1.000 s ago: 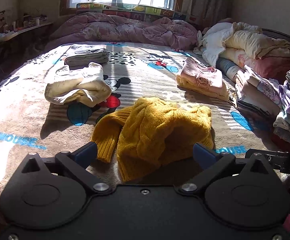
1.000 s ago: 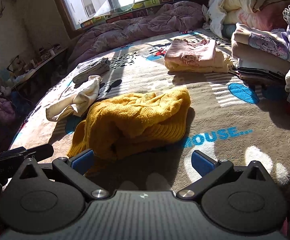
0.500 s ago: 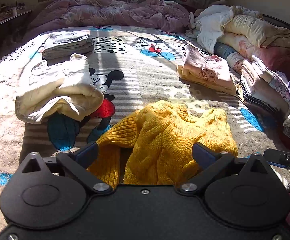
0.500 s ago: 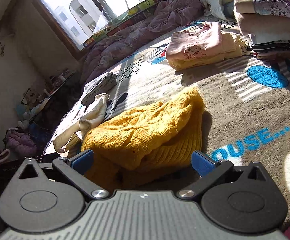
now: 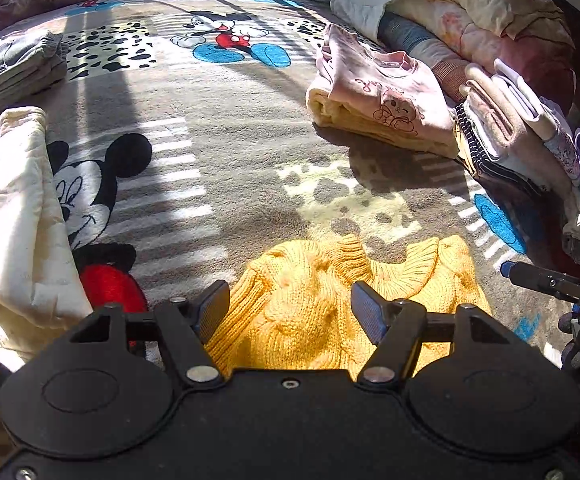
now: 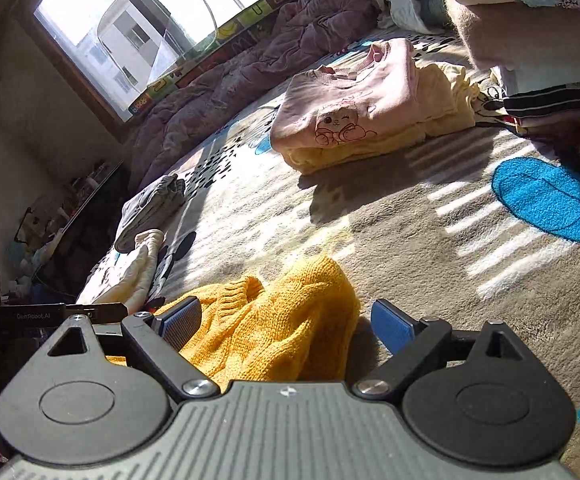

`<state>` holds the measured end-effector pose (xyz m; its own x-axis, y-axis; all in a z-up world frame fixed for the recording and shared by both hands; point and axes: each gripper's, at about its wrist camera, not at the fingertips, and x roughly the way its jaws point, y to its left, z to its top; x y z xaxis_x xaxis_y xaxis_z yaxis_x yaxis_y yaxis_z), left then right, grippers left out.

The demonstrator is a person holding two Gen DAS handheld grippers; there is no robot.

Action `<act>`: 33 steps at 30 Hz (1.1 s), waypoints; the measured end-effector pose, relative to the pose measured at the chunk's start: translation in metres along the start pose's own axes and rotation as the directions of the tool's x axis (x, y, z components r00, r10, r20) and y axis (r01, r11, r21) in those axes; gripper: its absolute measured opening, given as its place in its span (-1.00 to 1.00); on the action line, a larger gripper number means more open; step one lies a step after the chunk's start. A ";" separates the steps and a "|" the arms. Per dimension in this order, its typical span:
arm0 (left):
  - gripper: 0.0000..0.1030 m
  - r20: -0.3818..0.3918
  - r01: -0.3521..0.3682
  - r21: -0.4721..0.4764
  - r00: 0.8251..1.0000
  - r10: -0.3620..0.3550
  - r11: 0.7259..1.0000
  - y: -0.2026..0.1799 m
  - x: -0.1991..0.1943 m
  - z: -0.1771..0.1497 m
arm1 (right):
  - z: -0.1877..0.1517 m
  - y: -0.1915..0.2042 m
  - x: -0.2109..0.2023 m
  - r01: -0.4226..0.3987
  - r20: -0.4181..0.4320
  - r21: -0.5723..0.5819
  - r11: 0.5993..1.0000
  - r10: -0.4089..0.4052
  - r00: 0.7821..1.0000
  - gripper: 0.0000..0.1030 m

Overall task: Fold clothes
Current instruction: 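Grasp the yellow sweater's ribbed edge with the left gripper while the right gripper grasps beside it, then lift the sweater with both grippers and shake it out flat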

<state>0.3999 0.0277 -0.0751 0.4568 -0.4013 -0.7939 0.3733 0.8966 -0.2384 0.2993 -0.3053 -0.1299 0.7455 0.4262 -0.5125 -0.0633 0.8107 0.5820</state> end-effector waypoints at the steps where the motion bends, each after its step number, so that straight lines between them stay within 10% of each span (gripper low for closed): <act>1: 0.29 -0.027 0.012 0.014 1.000 -0.012 1.000 0.000 0.009 0.006 | 0.004 -0.002 0.005 0.004 0.007 -0.012 1.000 -0.004 1.000 0.77; 7: 0.04 -0.177 0.095 0.061 0.981 -0.083 0.994 0.003 0.061 0.038 | 0.016 -0.022 0.046 -0.032 -0.100 0.014 0.999 0.033 0.994 0.54; 9: -0.11 -0.227 0.107 0.060 0.970 -0.091 0.992 0.004 0.075 0.042 | 0.016 -0.026 0.059 -0.057 -0.132 0.018 0.998 0.059 0.989 0.19; 14: -0.87 -0.264 0.093 0.114 0.963 -0.060 0.989 -0.005 0.084 0.035 | 0.014 -0.028 0.072 -0.116 -0.166 0.022 0.993 0.118 0.979 -0.13; 26: -0.93 0.092 -0.009 0.086 0.996 0.001 0.996 -0.015 -0.043 0.037 | 0.038 0.027 0.015 -0.220 -0.041 -0.030 0.975 0.219 0.975 -0.53; 31: -0.93 0.313 -0.037 0.021 0.949 0.029 0.999 -0.019 -0.106 0.076 | 0.090 0.067 0.000 -0.261 0.067 -0.066 0.963 0.265 0.962 -0.55; 33: -0.94 0.442 -0.026 0.003 0.897 0.022 1.000 -0.027 -0.145 0.091 | 0.111 0.083 -0.007 -0.276 0.111 -0.083 0.958 0.284 0.952 -0.56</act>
<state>0.3975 0.0449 0.0974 0.7745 -0.4234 -0.4701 0.3640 0.9060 -0.2162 0.3627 -0.2860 -0.0078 0.7657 0.5916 -0.2522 -0.3216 0.6918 0.6465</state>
